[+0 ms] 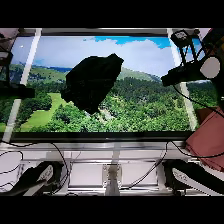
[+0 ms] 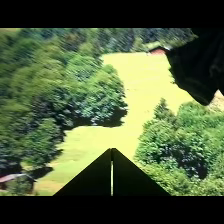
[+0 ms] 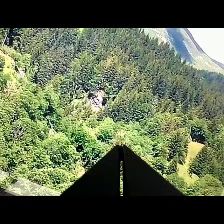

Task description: Fold the clothes and pants, and hang the long-sleeved shirts on hangers.

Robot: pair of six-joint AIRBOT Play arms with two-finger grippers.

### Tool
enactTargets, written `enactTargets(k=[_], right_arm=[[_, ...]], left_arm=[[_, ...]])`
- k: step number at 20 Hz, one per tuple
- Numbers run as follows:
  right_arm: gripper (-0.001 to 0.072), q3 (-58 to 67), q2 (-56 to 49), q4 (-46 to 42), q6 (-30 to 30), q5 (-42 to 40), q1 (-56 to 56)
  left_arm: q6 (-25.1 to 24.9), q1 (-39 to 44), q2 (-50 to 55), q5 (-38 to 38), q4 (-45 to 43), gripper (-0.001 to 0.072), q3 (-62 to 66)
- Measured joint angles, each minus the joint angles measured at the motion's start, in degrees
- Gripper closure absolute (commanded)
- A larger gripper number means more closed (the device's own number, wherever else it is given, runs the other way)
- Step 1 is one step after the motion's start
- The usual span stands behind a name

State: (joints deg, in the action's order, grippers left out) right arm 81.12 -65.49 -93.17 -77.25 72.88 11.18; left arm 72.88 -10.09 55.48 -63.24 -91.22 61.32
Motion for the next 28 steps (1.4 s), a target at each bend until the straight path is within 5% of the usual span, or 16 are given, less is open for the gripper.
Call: enactTargets(k=[1, 2, 3, 4, 11, 21, 23, 28], right_arm=[[0.068, 0.0, 0.0, 0.0, 0.0, -0.1, 0.0], [0.0681, 0.0, 0.0, 0.0, 0.0, -0.1, 0.0], [0.068, 0.0, 0.0, 0.0, 0.0, -0.2, 0.0], [0.068, 0.0, 0.0, 0.0, 0.0, -0.2, 0.0], [0.068, 0.0, 0.0, 0.0, 0.0, -0.5, 0.0], [0.068, 0.0, 0.0, 2.2, 0.0, -0.5, 0.0], [0.068, 0.0, 0.0, 2.9, 0.0, -0.5, 0.0], [0.068, 0.0, 0.0, 5.2, 0.0, -0.5, 0.0]], left_arm=[[0.0, 0.0, 0.3, 1.2, 1.1, 0.0588, -1.9], [0.0, 0.0, 0.7, 2.8, 2.5, 0.0336, -4.0], [0.0, 0.1, 1.1, 4.2, 4.2, 0.0159, -5.9], [-0.4, 0.2, 1.6, 5.4, 6.3, 0.0142, -7.4], [-6.4, 5.2, 7.8, 16.6, 22.0, 0.0143, -11.0], [-7.5, 14.7, 19.0, 39.7, 26.0, 0.0147, -11.3], [-7.4, 14.8, 20.6, 42.6, 26.0, 0.0251, -11.3], [-7.4, 15.2, 23.5, 48.7, 26.2, 0.0339, -11.3]])
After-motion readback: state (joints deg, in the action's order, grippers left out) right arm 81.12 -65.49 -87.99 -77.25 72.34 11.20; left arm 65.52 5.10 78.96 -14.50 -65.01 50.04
